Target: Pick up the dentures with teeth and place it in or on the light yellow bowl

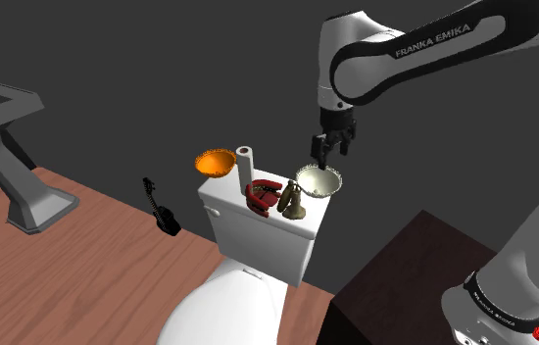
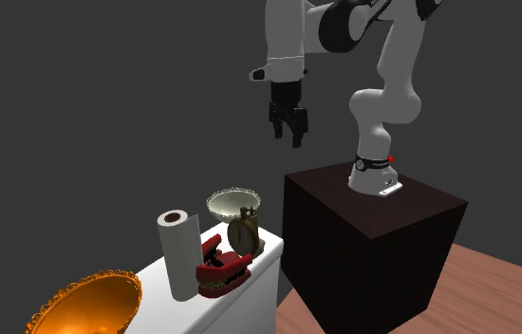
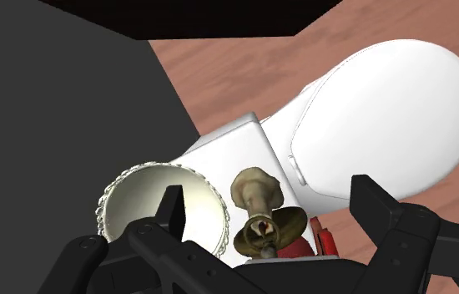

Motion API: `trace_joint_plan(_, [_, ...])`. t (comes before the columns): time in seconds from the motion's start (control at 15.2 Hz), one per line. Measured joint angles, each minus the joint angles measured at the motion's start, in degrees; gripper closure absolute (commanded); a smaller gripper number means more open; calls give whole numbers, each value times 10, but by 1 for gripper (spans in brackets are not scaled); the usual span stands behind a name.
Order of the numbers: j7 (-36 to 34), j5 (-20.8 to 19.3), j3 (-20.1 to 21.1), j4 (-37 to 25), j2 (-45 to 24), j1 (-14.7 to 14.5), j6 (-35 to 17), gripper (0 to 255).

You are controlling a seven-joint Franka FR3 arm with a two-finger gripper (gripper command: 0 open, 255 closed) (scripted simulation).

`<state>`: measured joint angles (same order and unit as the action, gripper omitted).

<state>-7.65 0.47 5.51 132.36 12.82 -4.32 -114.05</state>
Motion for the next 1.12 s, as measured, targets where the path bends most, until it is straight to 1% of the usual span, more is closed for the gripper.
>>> trace_joint_plan(0.13, [-10,-2,7,-32,-51,-3,-18,0])
trace_joint_plan(0.33, [-17,-8,10,-60,-115,-5,-55,0])
trace_joint_plan(0.59, [-35,-18,18,-116,-201,-14,-83,0])
trace_joint_plan(1.06, [-56,-38,20,-249,-353,-32,-101,0])
trace_joint_plan(1.12, [-60,-41,20,-282,-383,-36,-98,0])
